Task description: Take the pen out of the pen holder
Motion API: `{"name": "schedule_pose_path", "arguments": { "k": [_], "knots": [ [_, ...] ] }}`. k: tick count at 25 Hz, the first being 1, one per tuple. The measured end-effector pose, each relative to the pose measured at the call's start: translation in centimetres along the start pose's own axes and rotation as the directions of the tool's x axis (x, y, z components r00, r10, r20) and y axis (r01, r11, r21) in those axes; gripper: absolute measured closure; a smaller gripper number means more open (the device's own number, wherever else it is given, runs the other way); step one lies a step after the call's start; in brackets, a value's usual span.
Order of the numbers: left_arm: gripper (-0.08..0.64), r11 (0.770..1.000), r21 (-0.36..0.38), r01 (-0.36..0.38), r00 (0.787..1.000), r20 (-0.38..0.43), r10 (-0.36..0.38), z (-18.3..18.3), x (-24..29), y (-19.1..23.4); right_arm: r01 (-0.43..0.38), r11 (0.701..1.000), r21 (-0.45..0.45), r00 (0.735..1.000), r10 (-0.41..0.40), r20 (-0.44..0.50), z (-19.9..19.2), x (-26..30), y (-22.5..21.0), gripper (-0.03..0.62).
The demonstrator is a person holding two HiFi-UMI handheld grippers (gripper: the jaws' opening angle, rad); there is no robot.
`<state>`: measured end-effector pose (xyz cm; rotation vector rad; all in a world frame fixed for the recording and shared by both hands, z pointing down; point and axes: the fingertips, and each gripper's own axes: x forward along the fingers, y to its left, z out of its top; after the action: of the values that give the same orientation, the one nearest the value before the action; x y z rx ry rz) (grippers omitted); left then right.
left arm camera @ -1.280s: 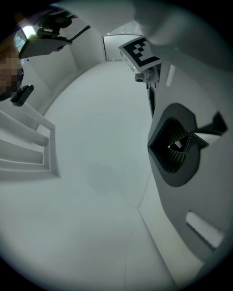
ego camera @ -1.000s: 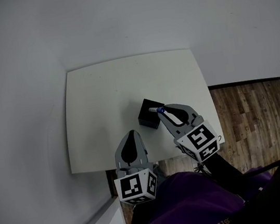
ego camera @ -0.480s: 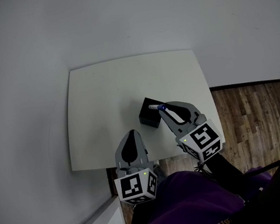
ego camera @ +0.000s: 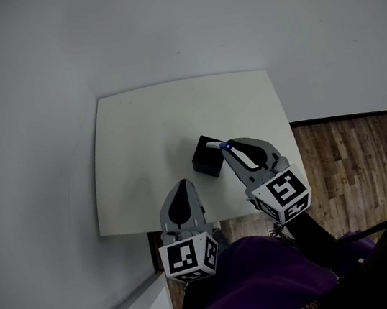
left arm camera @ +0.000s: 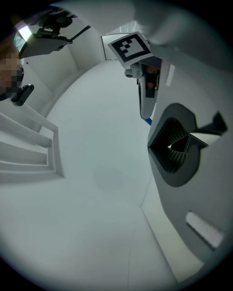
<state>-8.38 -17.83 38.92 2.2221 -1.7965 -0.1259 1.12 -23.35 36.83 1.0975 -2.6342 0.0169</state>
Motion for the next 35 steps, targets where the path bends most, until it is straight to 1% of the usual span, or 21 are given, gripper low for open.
{"name": "schedule_pose_path", "arguments": {
  "k": [12,24,35],
  "knots": [
    [0.554,1.0,0.004,0.001,1.0,0.006,-0.001,0.1,-0.3,-0.4,0.019,1.0,-0.01,0.998,-0.018,0.056,1.7,-1.0,-0.3,0.518],
    [0.554,1.0,0.008,-0.002,1.0,0.002,0.002,0.2,-0.6,-0.6,0.013,1.0,-0.015,0.997,-0.012,0.075,2.6,-1.5,-0.3,0.518],
    [0.554,1.0,0.007,0.004,1.0,0.004,-0.004,0.1,-0.7,-0.1,0.026,0.999,-0.027,0.996,-0.024,0.081,2.8,-1.4,-0.1,0.518]
  ]
}}
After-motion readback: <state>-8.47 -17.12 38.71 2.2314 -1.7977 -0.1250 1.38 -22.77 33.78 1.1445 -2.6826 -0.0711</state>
